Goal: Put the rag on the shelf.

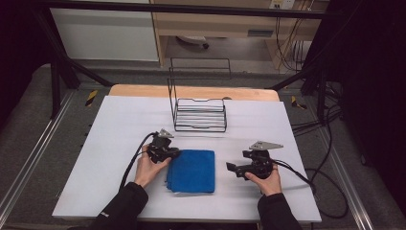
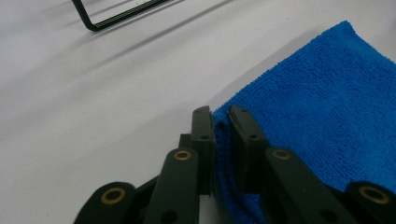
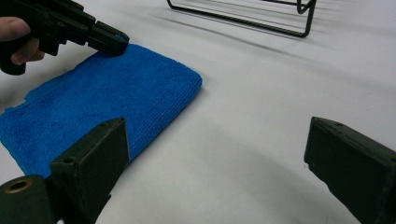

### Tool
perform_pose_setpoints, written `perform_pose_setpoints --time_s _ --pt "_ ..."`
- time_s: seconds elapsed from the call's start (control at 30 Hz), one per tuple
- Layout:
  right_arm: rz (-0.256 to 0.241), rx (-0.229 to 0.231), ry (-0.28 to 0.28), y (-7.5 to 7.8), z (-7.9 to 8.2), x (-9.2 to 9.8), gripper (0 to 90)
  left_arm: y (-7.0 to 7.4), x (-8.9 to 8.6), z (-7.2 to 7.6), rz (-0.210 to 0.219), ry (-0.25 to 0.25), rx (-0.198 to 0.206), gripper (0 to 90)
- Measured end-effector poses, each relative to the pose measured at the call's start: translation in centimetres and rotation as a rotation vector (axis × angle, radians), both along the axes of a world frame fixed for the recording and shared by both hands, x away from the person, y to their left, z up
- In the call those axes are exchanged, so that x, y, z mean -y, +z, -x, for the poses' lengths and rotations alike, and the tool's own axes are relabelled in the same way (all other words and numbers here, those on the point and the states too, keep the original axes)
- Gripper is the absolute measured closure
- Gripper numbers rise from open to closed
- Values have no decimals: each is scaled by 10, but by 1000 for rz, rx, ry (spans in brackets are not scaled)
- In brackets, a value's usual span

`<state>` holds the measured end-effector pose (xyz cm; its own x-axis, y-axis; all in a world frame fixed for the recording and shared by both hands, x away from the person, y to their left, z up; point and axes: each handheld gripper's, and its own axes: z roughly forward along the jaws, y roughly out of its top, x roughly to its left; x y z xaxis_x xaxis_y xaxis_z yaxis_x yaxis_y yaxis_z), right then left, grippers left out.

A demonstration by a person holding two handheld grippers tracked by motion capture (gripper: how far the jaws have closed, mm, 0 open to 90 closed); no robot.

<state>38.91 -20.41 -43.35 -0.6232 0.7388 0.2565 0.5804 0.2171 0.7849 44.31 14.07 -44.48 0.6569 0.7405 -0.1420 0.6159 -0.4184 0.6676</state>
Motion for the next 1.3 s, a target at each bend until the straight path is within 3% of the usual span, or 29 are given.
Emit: perform_pose_setpoints --time_s 0.03,0.1,0.23,0.33,0.43,0.6,0.83,1.3 --pt "-13 -17 3 0 -3 -4 114 0 0 0 1 -1 1 823" --pt "7 -16 4 3 -7 -9 137 -1 0 1 2 2 5 826" --pt "-8 -5 9 8 -17 -22 189 -2 0 1 6 4 4 831" --pt "18 -15 4 9 -27 -37 229 -2 -1 0 17 7 0 832" --pt "24 -15 2 8 -34 -46 258 -2 -1 0 14 5 1 831" --pt "68 -47 -13 -8 -50 -66 358 -3 0 2 12 6 11 831" --pt "109 -57 -22 -19 -52 -71 487 -3 0 2 14 8 15 829" --pt "74 -116 -9 -21 -50 -75 748 -3 -1 2 14 -3 22 828"
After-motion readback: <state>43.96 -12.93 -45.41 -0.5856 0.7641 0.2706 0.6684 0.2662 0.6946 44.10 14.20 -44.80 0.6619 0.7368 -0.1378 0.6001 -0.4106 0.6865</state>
